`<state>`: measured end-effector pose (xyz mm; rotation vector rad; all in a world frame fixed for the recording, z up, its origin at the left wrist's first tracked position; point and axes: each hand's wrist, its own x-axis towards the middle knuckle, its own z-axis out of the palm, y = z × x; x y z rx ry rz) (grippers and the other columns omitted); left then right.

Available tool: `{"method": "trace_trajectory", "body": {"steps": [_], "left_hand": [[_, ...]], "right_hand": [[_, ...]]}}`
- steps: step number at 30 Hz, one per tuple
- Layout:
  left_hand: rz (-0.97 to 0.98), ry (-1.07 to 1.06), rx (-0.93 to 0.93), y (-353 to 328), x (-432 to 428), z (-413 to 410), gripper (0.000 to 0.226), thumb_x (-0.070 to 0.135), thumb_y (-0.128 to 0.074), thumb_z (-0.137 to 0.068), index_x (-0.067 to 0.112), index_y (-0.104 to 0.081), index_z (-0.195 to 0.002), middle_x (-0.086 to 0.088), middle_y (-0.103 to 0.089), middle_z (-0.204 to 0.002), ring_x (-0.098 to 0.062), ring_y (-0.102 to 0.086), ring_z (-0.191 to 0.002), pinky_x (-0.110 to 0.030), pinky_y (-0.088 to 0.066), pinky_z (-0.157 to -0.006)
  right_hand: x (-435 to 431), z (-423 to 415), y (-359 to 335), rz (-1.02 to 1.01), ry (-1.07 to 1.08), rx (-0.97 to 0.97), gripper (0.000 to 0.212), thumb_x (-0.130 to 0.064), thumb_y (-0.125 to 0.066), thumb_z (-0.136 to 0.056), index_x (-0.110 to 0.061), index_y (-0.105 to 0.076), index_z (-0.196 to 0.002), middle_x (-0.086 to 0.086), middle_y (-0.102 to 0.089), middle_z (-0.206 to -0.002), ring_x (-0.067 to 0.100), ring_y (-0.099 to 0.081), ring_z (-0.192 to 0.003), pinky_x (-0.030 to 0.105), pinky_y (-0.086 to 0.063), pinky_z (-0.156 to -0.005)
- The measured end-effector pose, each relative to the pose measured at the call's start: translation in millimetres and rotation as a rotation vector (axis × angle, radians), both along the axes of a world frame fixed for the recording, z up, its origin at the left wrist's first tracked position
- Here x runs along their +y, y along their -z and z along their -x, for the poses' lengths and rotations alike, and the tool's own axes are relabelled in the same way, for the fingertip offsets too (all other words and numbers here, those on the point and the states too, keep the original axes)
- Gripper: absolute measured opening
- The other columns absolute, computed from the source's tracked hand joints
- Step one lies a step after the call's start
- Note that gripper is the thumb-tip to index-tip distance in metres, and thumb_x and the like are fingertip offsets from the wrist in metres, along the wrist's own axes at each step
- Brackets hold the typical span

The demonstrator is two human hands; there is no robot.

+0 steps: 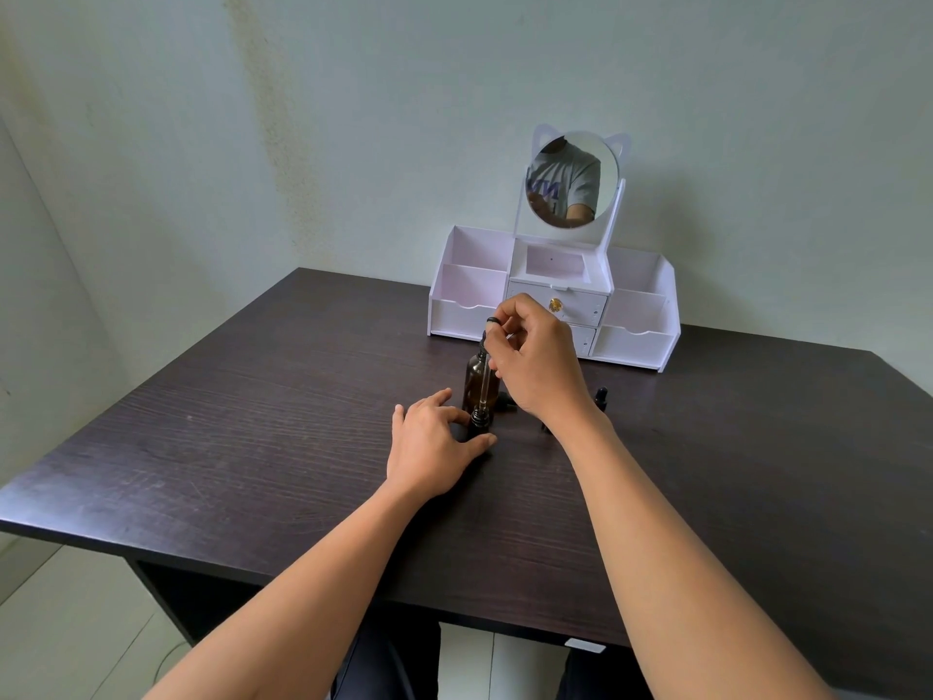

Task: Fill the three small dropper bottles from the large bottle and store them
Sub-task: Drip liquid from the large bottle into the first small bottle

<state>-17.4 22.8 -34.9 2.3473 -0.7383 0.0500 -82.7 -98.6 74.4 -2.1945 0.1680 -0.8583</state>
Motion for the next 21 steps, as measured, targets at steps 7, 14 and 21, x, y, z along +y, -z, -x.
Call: {"method": "trace_trajectory", "body": {"steps": [7, 14, 21], "left_hand": [[0.001, 0.004, 0.008, -1.7, -0.6, 0.4, 0.048, 0.061, -0.07, -0.079, 0.029, -0.07, -0.115, 0.002, -0.039, -0.155, -0.018, -0.035, -0.142, -0.053, -0.01, -0.12], [-0.005, -0.001, 0.003, -1.4, -0.3, 0.9, 0.048, 0.061, -0.069, -0.079, 0.03, -0.07, -0.116, 0.002, -0.039, -0.155, -0.017, -0.034, -0.142, -0.052, -0.009, -0.119], [0.004, 0.01, -0.005, 0.0, 0.2, 0.3, 0.049, 0.062, -0.069, -0.079, 0.029, -0.07, -0.115, 0.001, -0.039, -0.155, -0.018, -0.035, -0.142, -0.053, -0.01, -0.12]], "right_hand": [[-0.9, 0.1, 0.8, -0.016, 0.015, 0.007, 0.007, -0.024, -0.063, -0.096, -0.021, -0.057, -0.099, 0.001, -0.065, -0.088, 0.019, -0.068, -0.073, 0.044, -0.061, -0.068], [-0.8, 0.5, 1.5, -0.037, -0.001, 0.012, 0.014, -0.024, -0.061, -0.097, -0.021, -0.057, -0.111, 0.0, -0.069, -0.092, 0.016, -0.069, -0.074, 0.041, -0.062, -0.071], [-1.4, 0.8, 2.9, -0.034, -0.015, 0.01, 0.017, -0.028, -0.069, -0.093, -0.023, -0.062, -0.108, -0.005, -0.066, -0.091, 0.011, -0.068, -0.072, 0.032, -0.061, -0.064]]}}
